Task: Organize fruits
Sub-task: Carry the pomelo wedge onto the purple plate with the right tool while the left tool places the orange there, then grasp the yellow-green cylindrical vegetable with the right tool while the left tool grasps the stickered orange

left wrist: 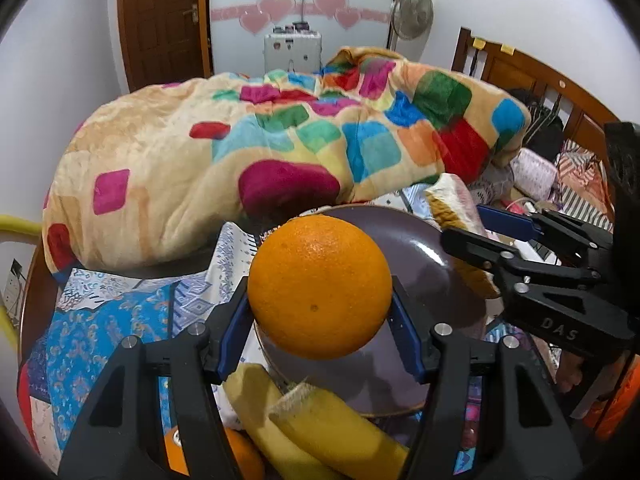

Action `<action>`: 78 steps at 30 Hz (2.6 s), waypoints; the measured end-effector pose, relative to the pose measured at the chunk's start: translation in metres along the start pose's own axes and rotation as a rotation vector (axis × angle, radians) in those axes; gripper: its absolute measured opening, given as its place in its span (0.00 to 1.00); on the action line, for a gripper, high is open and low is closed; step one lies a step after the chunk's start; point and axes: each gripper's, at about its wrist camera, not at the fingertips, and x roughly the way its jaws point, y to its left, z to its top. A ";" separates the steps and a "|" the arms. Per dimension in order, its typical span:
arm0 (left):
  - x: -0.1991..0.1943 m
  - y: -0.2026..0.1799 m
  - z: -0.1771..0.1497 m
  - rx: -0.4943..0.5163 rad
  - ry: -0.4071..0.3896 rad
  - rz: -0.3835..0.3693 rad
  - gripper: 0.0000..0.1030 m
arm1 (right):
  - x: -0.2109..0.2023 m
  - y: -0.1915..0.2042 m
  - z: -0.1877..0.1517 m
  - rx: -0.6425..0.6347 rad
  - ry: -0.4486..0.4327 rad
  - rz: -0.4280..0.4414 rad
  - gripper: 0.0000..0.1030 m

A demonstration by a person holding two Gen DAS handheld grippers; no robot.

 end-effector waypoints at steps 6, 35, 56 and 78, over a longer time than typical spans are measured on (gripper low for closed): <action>0.027 0.002 0.004 -0.003 0.075 0.012 0.61 | 0.021 0.001 0.002 -0.009 0.054 -0.020 0.43; 0.002 -0.001 0.004 0.011 -0.004 0.057 0.85 | -0.023 0.009 0.002 -0.025 -0.040 -0.073 0.50; -0.128 0.017 -0.062 -0.007 -0.173 0.108 0.85 | -0.091 0.070 -0.025 -0.059 -0.125 -0.030 0.57; -0.083 0.056 -0.129 -0.015 -0.043 0.098 0.77 | -0.009 0.113 -0.069 -0.175 0.141 0.063 0.51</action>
